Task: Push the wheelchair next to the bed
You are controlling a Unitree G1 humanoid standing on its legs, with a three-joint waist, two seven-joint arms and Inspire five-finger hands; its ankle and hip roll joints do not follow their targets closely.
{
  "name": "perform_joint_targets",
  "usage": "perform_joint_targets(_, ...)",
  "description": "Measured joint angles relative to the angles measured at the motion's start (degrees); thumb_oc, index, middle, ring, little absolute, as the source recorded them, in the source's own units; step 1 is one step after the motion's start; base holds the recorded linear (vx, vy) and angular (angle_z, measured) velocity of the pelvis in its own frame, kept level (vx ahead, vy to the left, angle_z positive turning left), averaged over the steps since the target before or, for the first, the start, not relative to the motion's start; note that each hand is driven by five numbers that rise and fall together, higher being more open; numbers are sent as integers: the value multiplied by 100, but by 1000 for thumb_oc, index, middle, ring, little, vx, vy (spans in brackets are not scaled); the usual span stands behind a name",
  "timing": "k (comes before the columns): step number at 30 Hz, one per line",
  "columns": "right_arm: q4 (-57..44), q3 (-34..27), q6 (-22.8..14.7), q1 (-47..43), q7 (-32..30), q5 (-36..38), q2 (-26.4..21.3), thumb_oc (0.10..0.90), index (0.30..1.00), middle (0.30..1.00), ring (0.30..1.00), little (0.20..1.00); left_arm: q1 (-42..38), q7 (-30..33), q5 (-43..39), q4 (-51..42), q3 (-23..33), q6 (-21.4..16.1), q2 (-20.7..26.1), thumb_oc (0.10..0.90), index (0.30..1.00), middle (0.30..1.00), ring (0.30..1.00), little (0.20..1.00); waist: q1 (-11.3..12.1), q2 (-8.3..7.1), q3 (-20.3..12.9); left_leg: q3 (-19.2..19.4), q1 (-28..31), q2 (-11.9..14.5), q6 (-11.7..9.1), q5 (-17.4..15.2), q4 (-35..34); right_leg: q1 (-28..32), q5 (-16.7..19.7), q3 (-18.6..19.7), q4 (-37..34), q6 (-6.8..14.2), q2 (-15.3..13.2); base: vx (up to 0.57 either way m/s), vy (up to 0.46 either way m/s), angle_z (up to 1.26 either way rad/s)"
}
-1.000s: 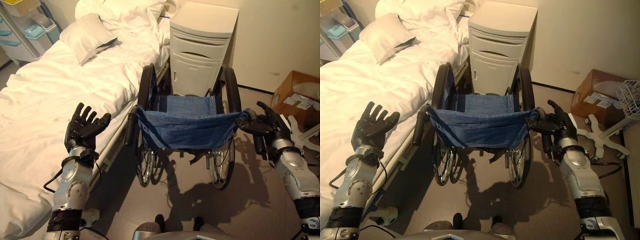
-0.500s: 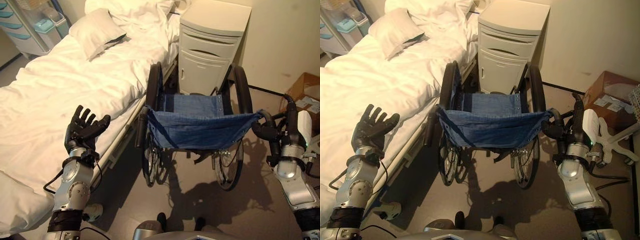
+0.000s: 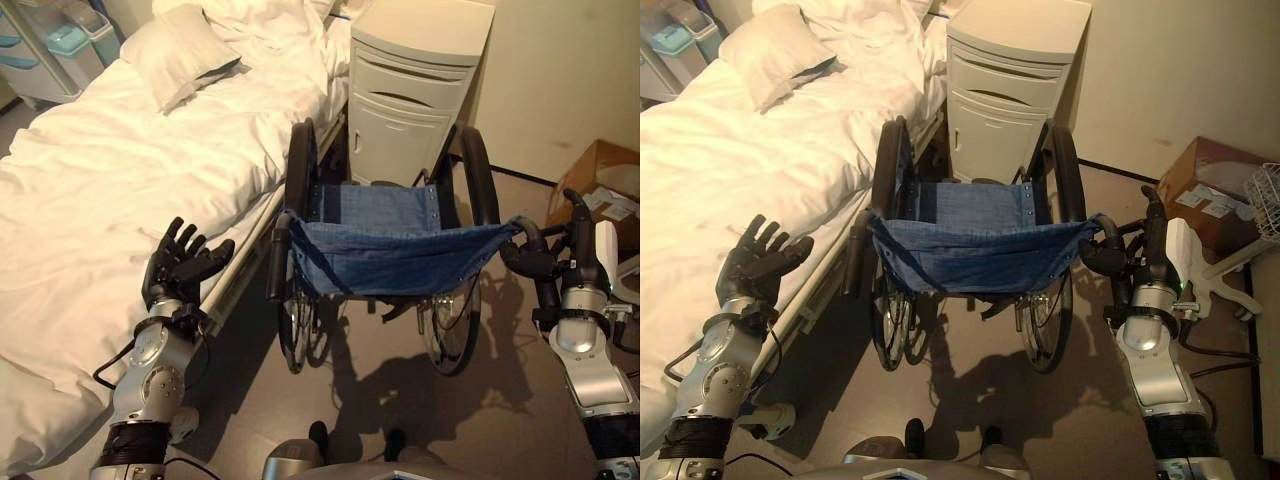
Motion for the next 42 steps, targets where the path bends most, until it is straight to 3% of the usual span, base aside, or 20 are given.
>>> perform_joint_targets(5,172,17,-293,-86,67,192,172,800,900,900,900,900,64,-112,-3,9,-269,0,-128,800,900,900,900,900,-107,-10,-2,41,33,4,0,-1,0,24,5,70,5,0,10,4,7,-4)
perform_joint_targets(8,274,146,-423,-78,-200,-904,213,800,900,900,900,900,72,-123,-3,39,-381,-1,-229,800,900,900,900,900,-119,-10,-2,67,56,2,2,-2,0,31,10,88,11,4,7,-4,9,-5)
perform_joint_targets(9,305,193,-414,-74,-271,-1781,211,800,900,900,900,900,73,-167,-3,119,-467,0,-237,800,900,900,900,900,-122,-11,-2,84,62,2,2,-2,0,26,17,102,10,6,7,-5,1,-4)
perform_joint_targets(11,300,202,-403,-47,-251,-1843,206,800,900,900,900,900,126,-190,-3,128,-481,70,-284,800,900,900,900,900,-122,-11,-3,103,67,3,6,-5,0,21,23,108,10,10,5,-10,-4,-4)
perform_joint_targets(14,439,-215,-725,9,374,528,596,800,900,900,900,900,403,-346,7,159,-433,106,-391,800,900,900,900,900,-160,-36,-18,139,106,6,5,-11,0,35,22,130,13,10,10,-11,-12,-5)
perform_joint_targets(15,483,-322,-824,30,545,778,691,800,900,900,900,900,450,-382,12,206,-420,104,-445,800,900,900,900,900,-182,-46,-23,139,110,7,5,-11,0,36,22,128,16,10,10,-13,-11,-3)
perform_joint_targets(17,907,-508,-1072,-26,1398,2059,775,800,900,900,900,900,535,-546,16,502,-425,109,-573,800,900,900,900,900,-235,-140,-81,154,113,24,5,-11,-1,33,25,126,17,6,26,3,-3,-3)
perform_joint_targets(20,1489,-594,-1120,-56,2417,3653,829,800,900,900,900,900,545,-678,28,850,-435,110,-606,800,900,900,900,900,-263,-240,-143,187,123,52,4,-12,-1,30,38,126,17,-12,47,12,-4,-7)
perform_joint_targets(23,1948,-771,-542,38,3693,5843,833,800,900,900,900,900,561,-816,39,1146,-423,110,-597,800,900,900,900,900,-269,-198,-146,214,123,62,4,-11,-1,28,60,130,7,-34,53,5,-13,-4)
perform_joint_targets(25,2358,-893,-185,77,4491,6575,789,800,900,900,900,900,578,-889,40,1231,-405,110,-596,800,900,900,900,900,-264,-147,-161,203,121,67,4,-10,-2,54,69,128,-3,-41,59,22,-36,-1)
perform_joint_targets(27,2391,-933,-154,173,4732,6386,654,800,900,900,900,900,586,-902,40,1231,-405,109,-595,800,900,900,900,900,-288,-101,-164,179,118,72,4,-9,-1,51,76,131,-4,-48,67,0,-16,0)
perform_joint_targets(29,2128,-902,-507,177,4379,4945,47,800,900,900,900,900,583,-880,37,1230,-417,107,-550,800,900,900,900,900,-411,-72,-190,184,142,69,5,-9,1,44,87,142,-5,-42,64,0,0,0)
perform_joint_targets(32,1365,-869,-1094,323,3619,2946,-399,800,900,900,900,900,569,-843,35,1193,-411,99,-437,800,900,900,900,900,-427,-122,-225,211,151,79,5,-7,-1,40,95,153,2,-44,73,0,0,0)
perform_joint_targets(33,1174,-877,-1018,318,3628,3150,-418,800,900,900,900,900,571,-799,35,1181,-411,86,-437,800,900,900,900,900,-427,-126,-228,219,151,78,5,-8,-2,40,96,160,4,-43,73,-11,2,-6)
perform_joint_targets(35,913,-957,-845,209,3686,4535,-93,800,900,900,900,900,640,-747,33,1226,-417,-23,-447,800,900,900,900,900,-426,-138,-235,285,161,78,5,-8,-2,23,101,225,3,-40,75,3,-1,-12)
perform_joint_targets(37,1016,-867,-923,214,3058,3295,145,800,900,900,900,900,586,-891,0,1538,-426,-130,-448,800,900,900,900,900,-429,-135,-237,282,179,75,5,-8,-2,29,101,239,4,-41,75,-7,4,-5)
perform_joint_targets(38,1121,-841,-909,226,3025,3301,147,800,900,900,900,900,587,-888,-16,1553,-426,-128,-448,800,900,900,900,900,-432,-135,-237,282,177,72,5,-8,-1,22,105,245,1,-44,70,0,0,0)
perform_joint_targets(39,1425,-1067,-813,245,3555,4545,371,800,900,900,900,900,616,-848,-19,1552,-421,-130,-445,800,900,900,900,900,-431,-132,-236,283,160,69,5,-8,-2,10,114,233,2,-44,68,0,0,0)
perform_joint_targets(41,1699,-1203,-749,308,3764,5275,860,800,900,900,900,900,619,-842,-17,1608,-404,-134,-486,800,900,900,900,900,-443,-121,-240,286,150,71,4,-9,-2,3,113,247,-10,-45,73,0,0,0)
perform_joint_targets(42,2088,-1217,-429,267,4228,6047,916,800,900,900,900,900,614,-917,-16,1640,-414,-133,-537,800,900,900,900,900,-433,-88,-242,285,141,63,4,-10,-3,6,114,240,-12,-44,61,30,-30,-3)
